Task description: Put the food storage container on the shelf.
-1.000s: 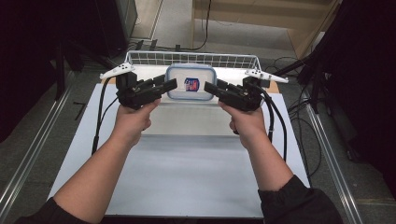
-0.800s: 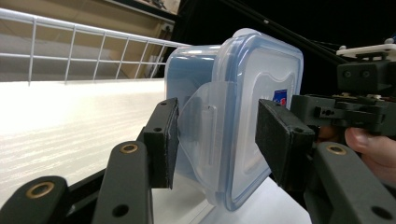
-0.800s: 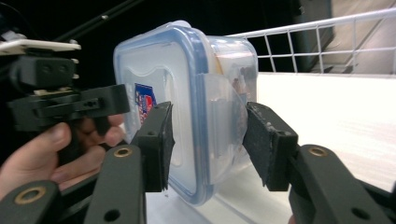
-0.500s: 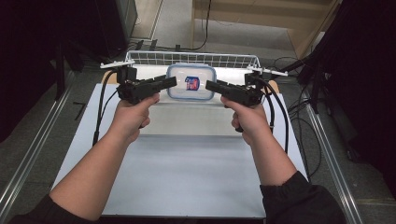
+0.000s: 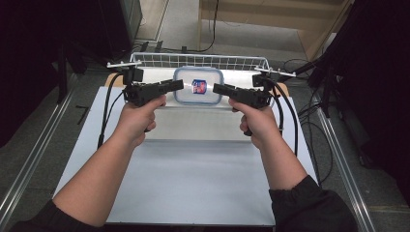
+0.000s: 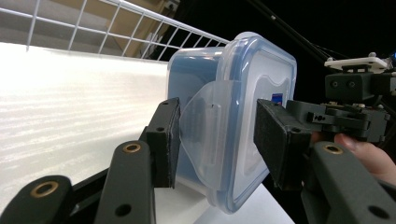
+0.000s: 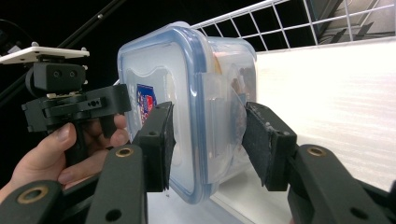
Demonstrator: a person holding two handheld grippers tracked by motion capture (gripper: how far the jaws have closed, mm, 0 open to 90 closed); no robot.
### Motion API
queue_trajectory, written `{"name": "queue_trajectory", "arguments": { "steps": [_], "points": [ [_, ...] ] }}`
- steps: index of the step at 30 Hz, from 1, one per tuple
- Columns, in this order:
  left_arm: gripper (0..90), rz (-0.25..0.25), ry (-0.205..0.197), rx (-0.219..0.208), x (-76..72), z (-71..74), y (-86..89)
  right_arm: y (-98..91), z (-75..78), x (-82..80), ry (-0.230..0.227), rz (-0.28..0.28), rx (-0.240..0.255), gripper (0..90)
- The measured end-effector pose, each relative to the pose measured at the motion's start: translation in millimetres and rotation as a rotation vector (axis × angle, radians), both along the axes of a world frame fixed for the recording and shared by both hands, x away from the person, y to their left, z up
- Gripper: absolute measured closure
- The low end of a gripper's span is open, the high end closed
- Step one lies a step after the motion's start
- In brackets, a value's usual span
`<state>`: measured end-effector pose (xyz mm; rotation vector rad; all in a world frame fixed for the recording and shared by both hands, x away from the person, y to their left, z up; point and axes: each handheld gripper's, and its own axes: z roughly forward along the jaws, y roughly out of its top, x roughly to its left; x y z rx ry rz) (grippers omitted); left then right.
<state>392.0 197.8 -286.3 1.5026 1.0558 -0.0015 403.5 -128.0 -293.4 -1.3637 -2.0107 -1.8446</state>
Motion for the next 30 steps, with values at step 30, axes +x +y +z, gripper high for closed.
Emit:
{"name": "queue_trajectory", "arguments": {
  "steps": [30],
  "points": [
    [43.3,0.064,0.001,0.024,13.6,-4.4,-13.7,8.2,-4.1,16.8,0.032,-0.068,-0.002,42.4]
  ]
}}
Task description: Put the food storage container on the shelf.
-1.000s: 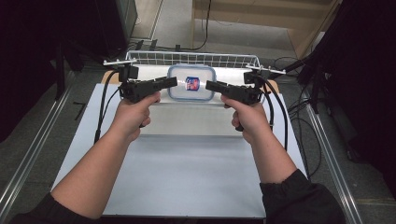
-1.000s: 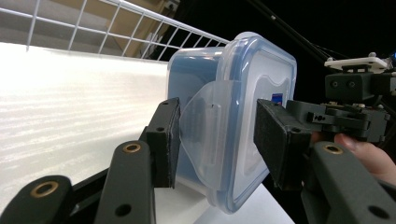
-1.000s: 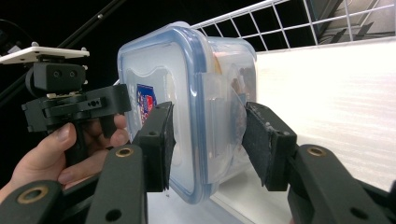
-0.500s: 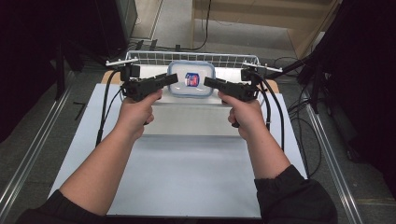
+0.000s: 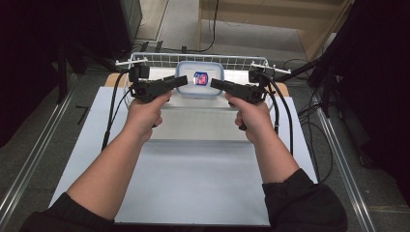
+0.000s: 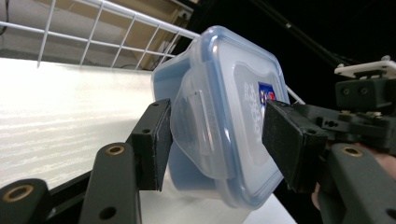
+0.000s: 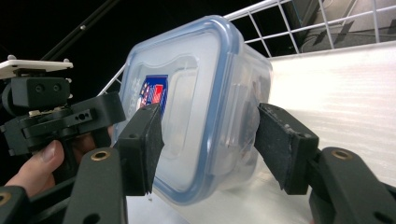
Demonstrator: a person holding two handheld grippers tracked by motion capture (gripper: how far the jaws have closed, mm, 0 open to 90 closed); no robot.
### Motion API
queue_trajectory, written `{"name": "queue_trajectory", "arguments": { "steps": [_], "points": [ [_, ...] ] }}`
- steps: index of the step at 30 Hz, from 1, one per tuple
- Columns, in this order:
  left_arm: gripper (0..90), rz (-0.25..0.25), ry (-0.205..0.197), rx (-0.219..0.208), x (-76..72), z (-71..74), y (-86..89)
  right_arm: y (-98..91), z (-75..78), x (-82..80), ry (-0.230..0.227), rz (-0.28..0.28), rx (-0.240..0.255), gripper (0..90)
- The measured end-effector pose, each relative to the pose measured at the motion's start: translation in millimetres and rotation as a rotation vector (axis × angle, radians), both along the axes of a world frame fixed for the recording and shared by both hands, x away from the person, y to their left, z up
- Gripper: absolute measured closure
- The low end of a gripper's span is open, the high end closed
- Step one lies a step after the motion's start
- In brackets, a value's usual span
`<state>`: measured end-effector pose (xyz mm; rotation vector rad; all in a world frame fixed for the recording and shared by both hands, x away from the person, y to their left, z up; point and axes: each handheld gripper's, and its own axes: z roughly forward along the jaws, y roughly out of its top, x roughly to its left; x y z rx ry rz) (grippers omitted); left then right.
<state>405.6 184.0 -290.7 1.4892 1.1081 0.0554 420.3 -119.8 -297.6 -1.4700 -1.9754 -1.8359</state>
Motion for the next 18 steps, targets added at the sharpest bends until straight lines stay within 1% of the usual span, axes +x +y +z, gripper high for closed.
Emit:
{"name": "queue_trajectory", "arguments": {
  "steps": [3,6,8,11,16,18],
  "points": [
    [42.7,0.002,0.005,-0.008,1.3,-1.4,-1.0,-0.3,-0.7,1.1,0.010,-0.003,0.000,40.8],
    [42.1,0.004,0.009,-0.012,2.1,-1.6,-1.3,-0.1,-1.4,2.6,0.008,-0.007,0.004,39.9],
    [41.6,0.008,0.008,-0.007,2.1,-1.1,-1.5,0.7,-1.2,3.0,0.008,-0.009,0.002,38.0],
    [39.6,0.021,0.001,0.004,1.1,0.2,-0.6,1.6,-0.5,3.2,0.014,-0.022,-0.006,33.1],
    [40.0,0.025,-0.015,0.011,-3.4,3.6,0.1,-0.4,1.9,1.9,0.007,-0.032,-0.012,31.5],
    [39.6,0.026,-0.028,0.027,-7.0,5.8,0.3,-1.6,4.0,-0.9,-0.002,-0.034,-0.027,30.9]
  ]
}}
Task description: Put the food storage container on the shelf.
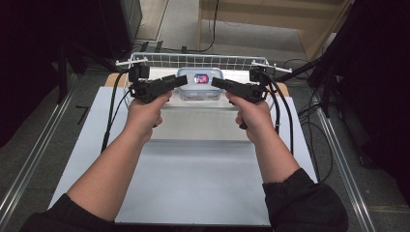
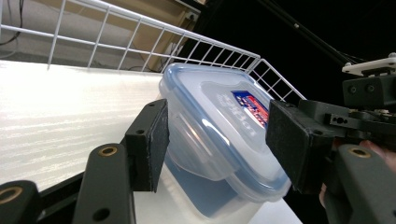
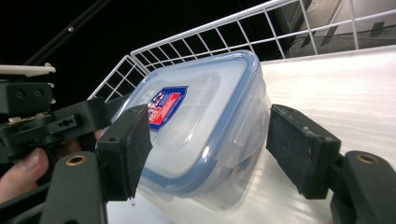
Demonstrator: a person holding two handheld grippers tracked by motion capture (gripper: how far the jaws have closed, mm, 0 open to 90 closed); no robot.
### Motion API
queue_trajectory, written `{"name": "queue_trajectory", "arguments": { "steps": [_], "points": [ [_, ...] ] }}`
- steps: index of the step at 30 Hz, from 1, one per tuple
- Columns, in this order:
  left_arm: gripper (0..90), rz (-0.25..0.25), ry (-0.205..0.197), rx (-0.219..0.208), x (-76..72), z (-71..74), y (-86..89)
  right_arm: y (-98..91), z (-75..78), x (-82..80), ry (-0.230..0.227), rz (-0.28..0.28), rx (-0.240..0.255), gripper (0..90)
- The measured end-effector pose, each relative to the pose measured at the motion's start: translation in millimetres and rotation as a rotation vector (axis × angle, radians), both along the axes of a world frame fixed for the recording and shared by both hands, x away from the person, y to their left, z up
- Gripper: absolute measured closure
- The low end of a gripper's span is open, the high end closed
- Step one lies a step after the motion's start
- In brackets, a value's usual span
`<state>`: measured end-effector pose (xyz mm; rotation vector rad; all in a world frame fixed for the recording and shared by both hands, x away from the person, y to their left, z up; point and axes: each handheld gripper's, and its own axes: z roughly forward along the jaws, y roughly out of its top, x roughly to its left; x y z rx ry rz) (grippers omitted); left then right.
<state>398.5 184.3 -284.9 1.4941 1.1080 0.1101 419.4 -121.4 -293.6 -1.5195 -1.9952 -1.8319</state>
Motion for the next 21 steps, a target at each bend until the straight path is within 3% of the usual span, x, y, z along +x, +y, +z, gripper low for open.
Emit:
{"name": "queue_trajectory", "arguments": {
  "steps": [4,12,21],
  "points": [
    [38.1,0.026,-0.049,0.043,-11.7,4.6,1.4,-3.6,5.2,-9.7,-0.048,-0.003,-0.052,29.0],
    [31.5,0.077,-0.162,0.127,-44.1,8.4,4.4,-12.0,10.3,-40.0,-0.155,-0.035,-0.097,24.4],
    [28.1,0.070,-0.240,0.193,-85.6,-10.1,7.7,-15.7,-2.5,-77.8,-0.248,-0.046,-0.162,23.1]
  ]
}}
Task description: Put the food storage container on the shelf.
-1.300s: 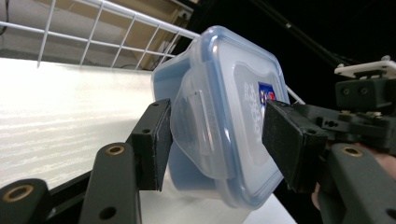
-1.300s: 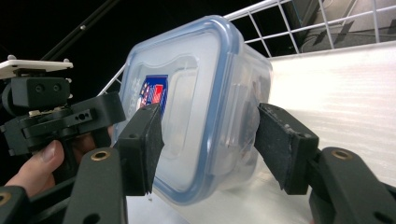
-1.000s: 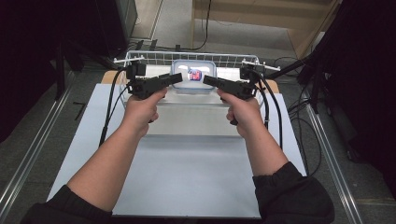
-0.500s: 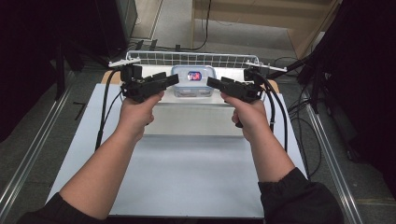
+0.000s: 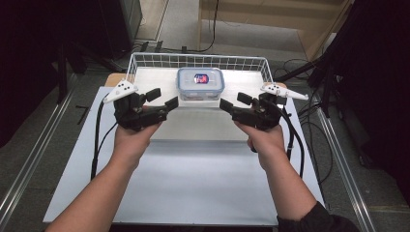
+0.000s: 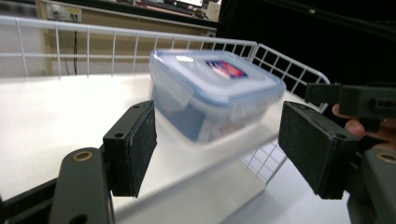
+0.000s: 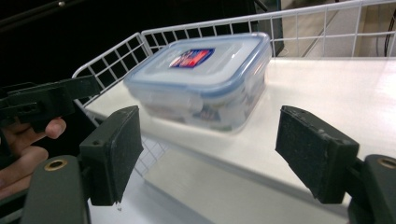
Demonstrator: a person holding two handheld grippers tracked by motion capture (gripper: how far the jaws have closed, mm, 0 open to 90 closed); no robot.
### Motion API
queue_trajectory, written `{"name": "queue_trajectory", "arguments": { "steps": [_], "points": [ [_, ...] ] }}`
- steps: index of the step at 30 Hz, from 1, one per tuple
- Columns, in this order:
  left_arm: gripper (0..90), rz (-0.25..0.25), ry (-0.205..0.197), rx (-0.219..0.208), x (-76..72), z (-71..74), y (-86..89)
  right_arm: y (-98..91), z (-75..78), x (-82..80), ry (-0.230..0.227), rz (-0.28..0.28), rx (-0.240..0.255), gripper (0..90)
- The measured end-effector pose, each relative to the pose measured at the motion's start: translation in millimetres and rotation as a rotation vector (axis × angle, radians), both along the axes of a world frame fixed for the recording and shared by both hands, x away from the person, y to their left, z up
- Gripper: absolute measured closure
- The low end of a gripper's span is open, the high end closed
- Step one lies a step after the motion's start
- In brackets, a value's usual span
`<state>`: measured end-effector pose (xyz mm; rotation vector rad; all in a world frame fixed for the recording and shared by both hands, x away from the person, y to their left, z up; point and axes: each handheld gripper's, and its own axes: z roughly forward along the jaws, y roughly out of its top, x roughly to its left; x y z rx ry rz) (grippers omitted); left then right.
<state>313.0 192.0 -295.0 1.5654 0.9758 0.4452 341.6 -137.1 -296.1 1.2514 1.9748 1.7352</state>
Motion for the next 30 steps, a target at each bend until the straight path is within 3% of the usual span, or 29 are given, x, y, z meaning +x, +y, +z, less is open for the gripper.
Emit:
{"name": "queue_trajectory", "arguments": {
  "steps": [6,9,17,23,27,30],
  "points": [
    [27.1,0.007,-0.022,0.053,-18.9,-20.0,5.7,-4.4,-16.0,-19.3,-0.038,-0.014,-0.045,22.4],
    [27.0,-0.003,-0.006,0.038,-25.5,-29.8,9.9,-6.9,-26.4,-27.4,-0.053,-0.028,-0.060,22.2],
    [26.4,-0.001,-0.002,0.062,-46.9,-60.7,20.9,-11.1,-58.2,-49.0,-0.083,-0.046,-0.098,22.4],
    [26.3,-0.004,0.025,0.109,-68.4,-92.6,30.3,-13.3,-88.3,-69.7,-0.082,-0.044,-0.117,22.4],
    [25.9,-0.010,0.065,0.105,-87.3,-113.3,37.5,-16.1,-108.7,-85.2,-0.084,-0.051,-0.132,22.5],
    [25.6,-0.005,0.062,0.131,-99.4,-127.7,42.2,-19.7,-121.1,-96.4,-0.090,-0.064,-0.133,22.2]
  ]
}}
